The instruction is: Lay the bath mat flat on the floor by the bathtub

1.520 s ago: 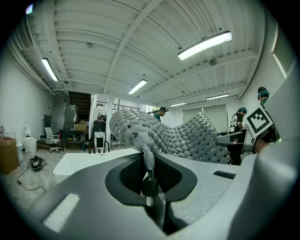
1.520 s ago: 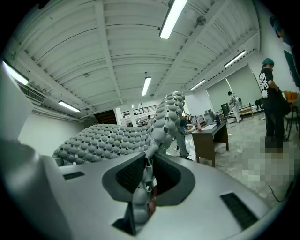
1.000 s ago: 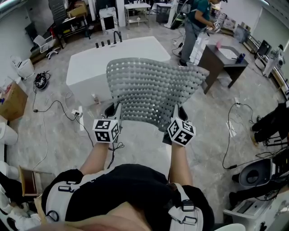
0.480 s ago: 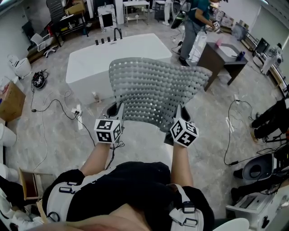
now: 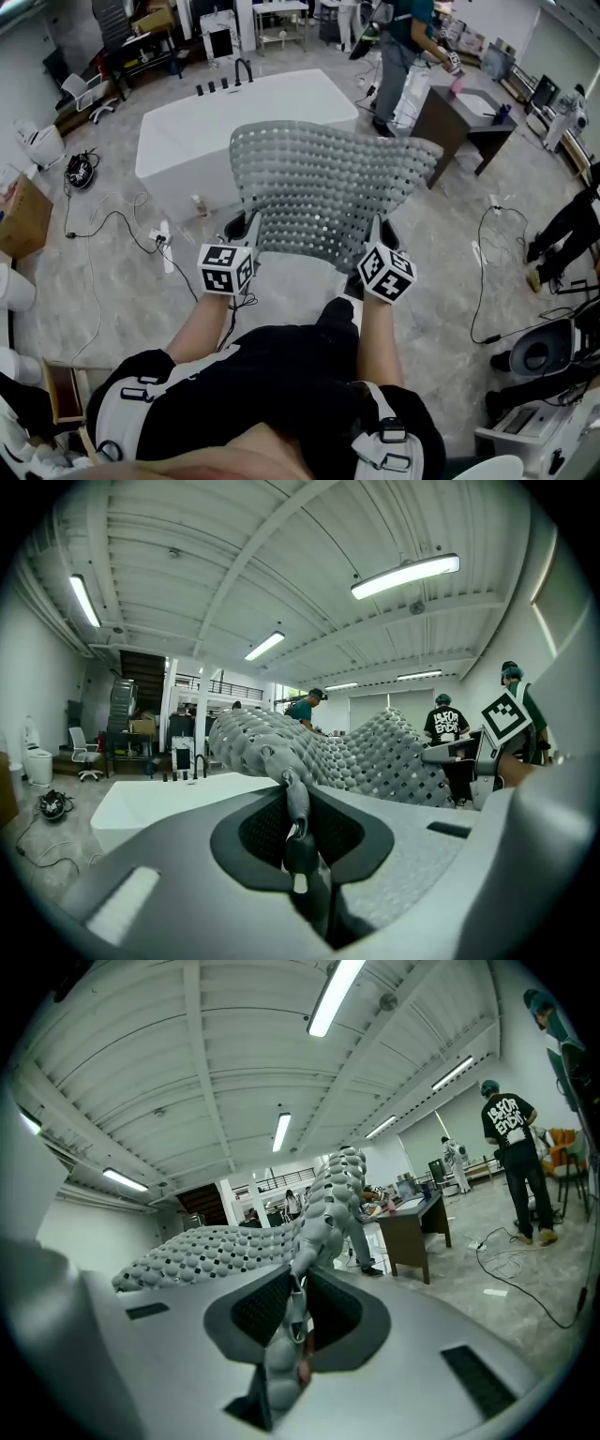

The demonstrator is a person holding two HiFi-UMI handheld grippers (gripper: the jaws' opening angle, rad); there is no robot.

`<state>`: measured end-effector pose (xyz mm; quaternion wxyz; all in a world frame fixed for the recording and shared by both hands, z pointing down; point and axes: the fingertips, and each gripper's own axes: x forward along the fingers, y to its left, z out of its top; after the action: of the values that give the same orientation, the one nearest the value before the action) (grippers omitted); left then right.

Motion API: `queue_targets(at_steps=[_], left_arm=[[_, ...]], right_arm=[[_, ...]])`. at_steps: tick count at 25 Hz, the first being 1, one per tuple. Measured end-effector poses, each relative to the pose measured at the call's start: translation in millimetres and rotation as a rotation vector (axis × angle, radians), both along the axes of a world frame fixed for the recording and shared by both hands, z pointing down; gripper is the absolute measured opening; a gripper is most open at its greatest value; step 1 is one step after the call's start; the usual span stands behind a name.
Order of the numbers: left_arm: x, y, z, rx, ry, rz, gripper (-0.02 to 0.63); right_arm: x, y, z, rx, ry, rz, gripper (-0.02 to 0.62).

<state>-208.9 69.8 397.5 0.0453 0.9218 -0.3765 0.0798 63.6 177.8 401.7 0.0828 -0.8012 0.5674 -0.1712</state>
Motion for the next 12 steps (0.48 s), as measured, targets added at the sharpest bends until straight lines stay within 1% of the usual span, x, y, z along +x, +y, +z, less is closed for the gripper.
queue_targets(at_steps=[4, 7, 10, 12], left_arm=[[18.3, -26.1, 5.9, 0.007, 0.002, -0.021, 0.043], [38.9, -51.4, 14.6, -0.001, 0.003, -0.040, 0.043], [67.3, -82.0, 22.1, -0.017, 0.002, -0.058, 0.043], [92.7, -105.1, 24.8, -0.031, 0.008, -0.074, 0.043]], right_arm=[[21.8, -27.9, 4.9, 0.016, 0.008, -0.018, 0.055], [45.9, -58.7, 11.4, 0.015, 0.007, -0.032, 0.057], [75.4, -96.5, 17.6, -0.004, 0.004, -0.054, 0.057], [101.3, -123.4, 18.4, -0.013, 0.004, -0.072, 0.057]])
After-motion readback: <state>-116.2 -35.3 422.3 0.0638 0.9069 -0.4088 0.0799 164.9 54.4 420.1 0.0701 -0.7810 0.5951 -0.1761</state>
